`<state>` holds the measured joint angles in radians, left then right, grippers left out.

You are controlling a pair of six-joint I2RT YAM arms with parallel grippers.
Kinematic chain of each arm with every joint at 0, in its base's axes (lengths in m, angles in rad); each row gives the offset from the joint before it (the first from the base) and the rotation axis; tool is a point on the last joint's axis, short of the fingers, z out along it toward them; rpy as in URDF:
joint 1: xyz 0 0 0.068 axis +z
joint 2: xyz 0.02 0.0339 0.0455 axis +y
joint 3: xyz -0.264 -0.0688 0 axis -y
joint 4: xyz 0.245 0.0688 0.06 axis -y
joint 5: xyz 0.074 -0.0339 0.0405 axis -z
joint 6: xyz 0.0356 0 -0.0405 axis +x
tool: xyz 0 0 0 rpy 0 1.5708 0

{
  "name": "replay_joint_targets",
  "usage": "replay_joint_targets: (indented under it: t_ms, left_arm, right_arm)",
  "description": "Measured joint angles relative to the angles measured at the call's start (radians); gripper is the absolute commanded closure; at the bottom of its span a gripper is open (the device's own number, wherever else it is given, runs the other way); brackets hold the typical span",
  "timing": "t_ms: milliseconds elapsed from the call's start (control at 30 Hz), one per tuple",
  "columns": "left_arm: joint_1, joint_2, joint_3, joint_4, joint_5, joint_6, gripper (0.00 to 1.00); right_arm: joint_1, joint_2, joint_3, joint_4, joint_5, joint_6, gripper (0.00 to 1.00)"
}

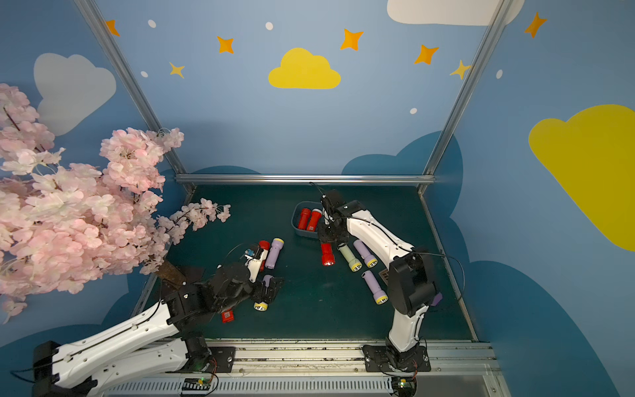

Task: Put the flashlights into the storage boxes
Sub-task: Place the flashlight at the storage box.

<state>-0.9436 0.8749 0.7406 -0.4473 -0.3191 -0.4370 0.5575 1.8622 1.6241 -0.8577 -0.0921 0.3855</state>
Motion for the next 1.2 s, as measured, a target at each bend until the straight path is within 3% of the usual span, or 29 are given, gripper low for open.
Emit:
replay_joint_targets:
  t_ms: [367, 633, 933, 1200]
  left_arm:
    - [0.169, 0.115, 0.051, 0.006, 0.121, 0.072, 0.01]
    - [0.248, 0.183, 0.069, 0.040, 0.204, 0.082, 0.01]
    - [0.288, 0.230, 0.069, 0.053, 0.256, 0.082, 0.01]
    - [0.303, 0.240, 0.070, 0.059, 0.283, 0.082, 0.01]
  right_arm:
    - [-0.121, 0.352, 0.417, -0.050, -0.060, -0.025, 0.69]
    - [-0.190, 0.505, 0.645, -0.056, -0.128, 0.002, 0.68]
    - [-0.201, 0.620, 0.668, -0.018, -0.183, 0.063, 0.68]
    - [-0.194, 0.636, 0.640, 0.033, -0.198, 0.109, 0.67]
